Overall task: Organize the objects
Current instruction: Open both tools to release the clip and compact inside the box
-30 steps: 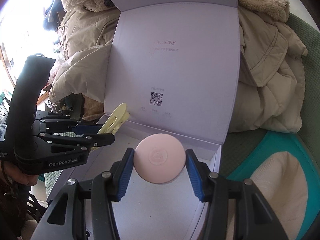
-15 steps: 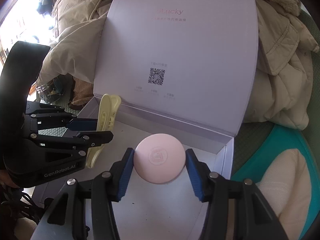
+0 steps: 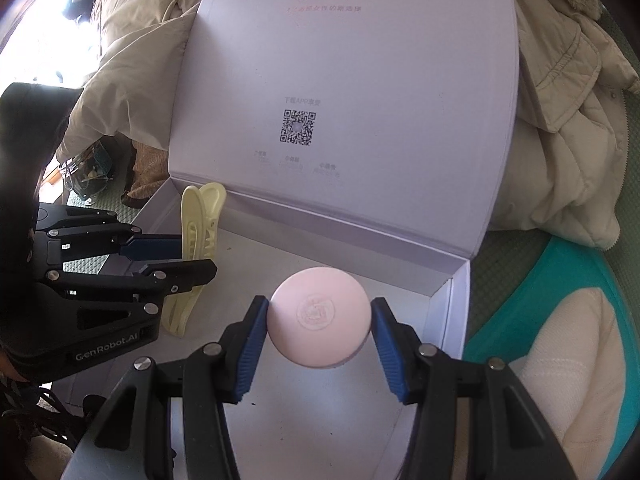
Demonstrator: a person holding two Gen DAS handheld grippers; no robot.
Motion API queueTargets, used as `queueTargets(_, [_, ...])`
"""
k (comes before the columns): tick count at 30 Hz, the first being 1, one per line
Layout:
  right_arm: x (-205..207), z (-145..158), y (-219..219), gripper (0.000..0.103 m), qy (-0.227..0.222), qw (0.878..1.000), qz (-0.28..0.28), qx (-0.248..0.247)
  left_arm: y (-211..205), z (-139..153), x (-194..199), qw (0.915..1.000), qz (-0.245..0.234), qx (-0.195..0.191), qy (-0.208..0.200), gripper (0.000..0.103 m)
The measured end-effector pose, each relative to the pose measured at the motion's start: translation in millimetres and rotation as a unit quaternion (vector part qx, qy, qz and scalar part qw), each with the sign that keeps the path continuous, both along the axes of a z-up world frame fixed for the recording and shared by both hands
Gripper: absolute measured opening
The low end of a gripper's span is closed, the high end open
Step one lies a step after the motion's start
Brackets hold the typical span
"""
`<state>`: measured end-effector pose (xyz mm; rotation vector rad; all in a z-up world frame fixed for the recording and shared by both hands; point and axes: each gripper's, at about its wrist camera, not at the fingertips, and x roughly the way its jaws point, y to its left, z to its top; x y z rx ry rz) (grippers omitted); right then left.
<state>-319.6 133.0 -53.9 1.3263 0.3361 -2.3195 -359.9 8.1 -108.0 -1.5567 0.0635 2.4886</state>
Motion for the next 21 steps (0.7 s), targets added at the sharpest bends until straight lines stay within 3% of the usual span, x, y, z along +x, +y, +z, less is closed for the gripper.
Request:
queueTargets(11, [6.6,8.8,10.0,0.053,-0.003,1.0,-0.018,0.014,8.7,9.0,15.4,0.9999,0.01,0.006,-0.004,0.034])
queueTargets(21, [23.2,42.7,18.1,0.053,0.016,1.0,-0.019,0.001,10.5,52.3,32.4,0.9999,0.01,0.001,0.012,0.039])
